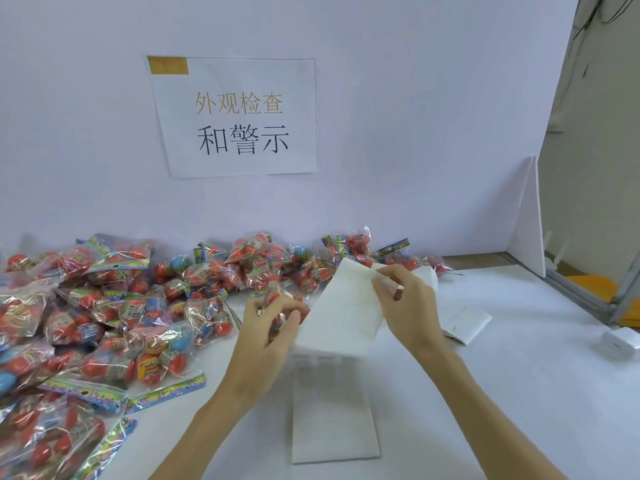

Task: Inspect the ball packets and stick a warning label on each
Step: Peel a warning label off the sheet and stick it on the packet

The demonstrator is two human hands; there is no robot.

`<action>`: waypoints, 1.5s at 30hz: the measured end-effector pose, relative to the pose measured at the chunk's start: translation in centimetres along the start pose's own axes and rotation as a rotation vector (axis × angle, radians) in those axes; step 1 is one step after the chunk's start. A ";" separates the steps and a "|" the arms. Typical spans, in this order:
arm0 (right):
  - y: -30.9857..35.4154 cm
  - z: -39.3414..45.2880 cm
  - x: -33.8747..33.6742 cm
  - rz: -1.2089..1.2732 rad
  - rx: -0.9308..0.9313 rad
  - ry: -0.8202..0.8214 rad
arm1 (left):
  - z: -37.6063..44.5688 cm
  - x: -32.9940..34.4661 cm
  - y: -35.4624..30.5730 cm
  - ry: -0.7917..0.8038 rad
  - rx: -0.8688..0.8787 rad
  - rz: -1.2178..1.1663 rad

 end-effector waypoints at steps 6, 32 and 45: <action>-2.6 0.0 0.2 0.099 0.181 -0.008 | -0.7 2.2 0.2 0.248 -0.017 0.028; 5.2 -3.6 5.7 0.055 -0.318 0.452 | 0.6 -0.9 0.2 -0.086 0.161 0.083; 5.0 -3.4 5.5 0.130 -0.301 0.499 | 0.9 0.2 0.7 0.110 0.163 0.130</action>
Point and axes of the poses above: each hand's wrist, its own z-axis towards the middle knuckle, its own x-axis out of the palm, y = z × x, the point moved 9 cm from there along z, towards the middle knuckle, and after that the axes turned 10 degrees about -z, right-handed, at the moved point
